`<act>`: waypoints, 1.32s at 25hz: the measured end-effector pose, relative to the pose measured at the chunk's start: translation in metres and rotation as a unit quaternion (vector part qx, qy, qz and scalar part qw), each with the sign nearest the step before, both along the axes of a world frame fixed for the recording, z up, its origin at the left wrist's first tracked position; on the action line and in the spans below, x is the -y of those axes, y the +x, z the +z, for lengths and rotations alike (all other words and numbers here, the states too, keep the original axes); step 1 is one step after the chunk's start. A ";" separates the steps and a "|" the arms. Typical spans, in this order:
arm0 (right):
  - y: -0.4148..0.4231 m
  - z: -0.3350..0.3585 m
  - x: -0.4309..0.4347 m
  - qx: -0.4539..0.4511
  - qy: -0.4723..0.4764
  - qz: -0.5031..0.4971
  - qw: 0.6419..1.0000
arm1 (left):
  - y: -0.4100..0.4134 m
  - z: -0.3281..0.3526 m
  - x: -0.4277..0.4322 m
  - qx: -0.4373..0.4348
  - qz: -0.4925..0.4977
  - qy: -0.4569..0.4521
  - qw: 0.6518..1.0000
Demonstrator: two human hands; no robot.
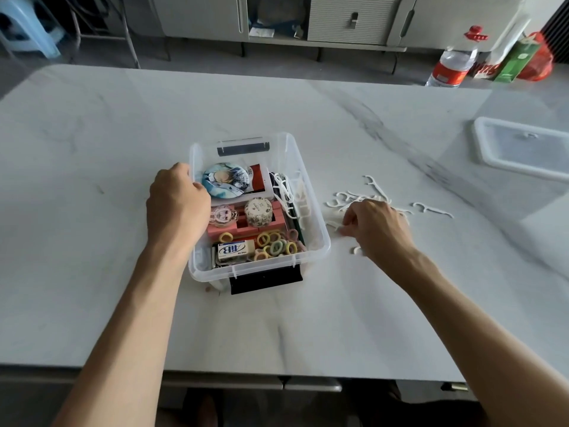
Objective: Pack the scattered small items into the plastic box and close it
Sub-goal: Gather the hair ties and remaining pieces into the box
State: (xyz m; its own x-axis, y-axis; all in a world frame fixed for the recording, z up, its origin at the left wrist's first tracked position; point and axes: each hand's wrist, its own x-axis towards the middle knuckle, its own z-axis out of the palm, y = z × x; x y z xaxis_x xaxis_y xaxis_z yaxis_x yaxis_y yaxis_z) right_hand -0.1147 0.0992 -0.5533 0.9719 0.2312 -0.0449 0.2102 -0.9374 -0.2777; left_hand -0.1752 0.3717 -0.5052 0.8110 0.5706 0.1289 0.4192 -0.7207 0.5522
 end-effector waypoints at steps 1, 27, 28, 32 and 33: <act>0.000 0.000 -0.002 -0.001 -0.014 0.008 1.000 | 0.000 0.000 0.001 0.000 0.000 0.001 1.000; 0.010 0.009 0.008 0.072 0.034 -0.036 0.996 | -0.001 0.000 0.001 -0.013 -0.001 0.001 1.000; 0.012 0.014 0.009 0.065 0.063 -0.049 0.995 | -0.001 0.000 0.001 -0.014 0.001 -0.001 1.000; 0.024 0.051 0.001 0.018 0.152 -0.066 0.986 | -0.001 0.001 0.001 -0.017 -0.002 -0.007 1.000; 0.027 0.063 -0.005 -0.002 0.155 -0.059 0.986 | -0.001 0.001 0.001 -0.019 -0.001 -0.009 1.000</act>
